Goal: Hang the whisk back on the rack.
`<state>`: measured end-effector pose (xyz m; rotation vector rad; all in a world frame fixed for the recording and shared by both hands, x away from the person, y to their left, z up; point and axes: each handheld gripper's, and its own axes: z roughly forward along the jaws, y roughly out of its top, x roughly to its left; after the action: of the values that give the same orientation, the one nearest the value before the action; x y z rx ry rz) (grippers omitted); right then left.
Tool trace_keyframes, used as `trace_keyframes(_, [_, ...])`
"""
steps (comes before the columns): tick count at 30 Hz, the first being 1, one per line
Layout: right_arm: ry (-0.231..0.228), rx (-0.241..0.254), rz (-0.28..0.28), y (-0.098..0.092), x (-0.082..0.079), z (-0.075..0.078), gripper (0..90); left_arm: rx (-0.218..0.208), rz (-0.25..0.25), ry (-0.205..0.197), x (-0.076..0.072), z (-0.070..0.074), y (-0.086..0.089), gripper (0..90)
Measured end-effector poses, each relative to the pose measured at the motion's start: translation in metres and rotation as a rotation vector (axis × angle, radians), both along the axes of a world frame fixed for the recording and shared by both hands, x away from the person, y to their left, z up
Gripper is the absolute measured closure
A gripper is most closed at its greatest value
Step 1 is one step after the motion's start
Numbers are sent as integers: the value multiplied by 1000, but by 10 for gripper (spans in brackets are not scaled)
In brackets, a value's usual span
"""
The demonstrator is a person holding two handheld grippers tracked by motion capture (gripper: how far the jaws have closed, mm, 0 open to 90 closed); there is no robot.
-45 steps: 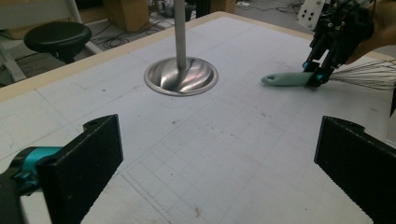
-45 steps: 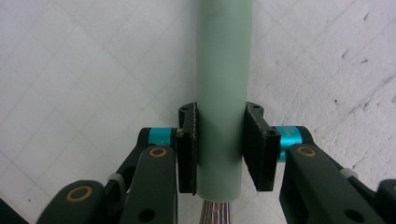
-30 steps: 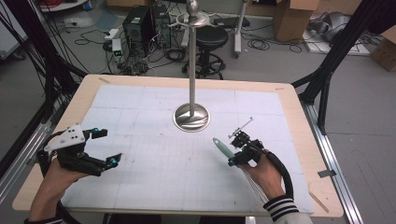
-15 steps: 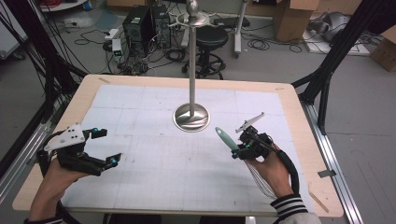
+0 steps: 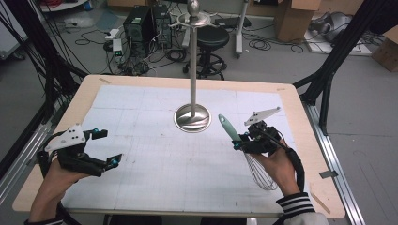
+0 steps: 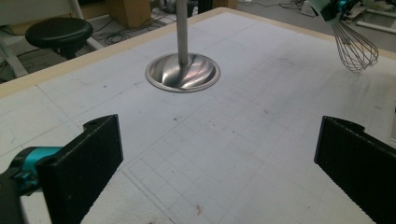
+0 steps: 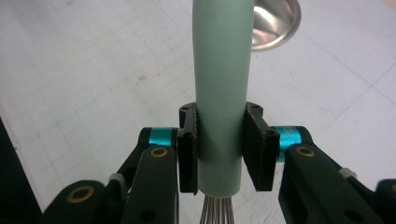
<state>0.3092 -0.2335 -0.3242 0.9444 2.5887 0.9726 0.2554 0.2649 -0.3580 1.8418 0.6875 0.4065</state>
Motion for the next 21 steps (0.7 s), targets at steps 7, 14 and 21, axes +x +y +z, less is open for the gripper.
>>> trace_keyframes(7, [-77, 82, 7, -4, -3, 14, 695, 0, 0, 2, 0, 0, -1, 17])
trace_keyframes(14, [-121, 145, 6, -8, 0, 32, 695, 0, 1, 1, 0, 0, 0, 17])
trace_keyframes(21, [-151, 203, 13, -10, 7, 51, 694, 4, -8, 2, 1, -1, -1, 17])
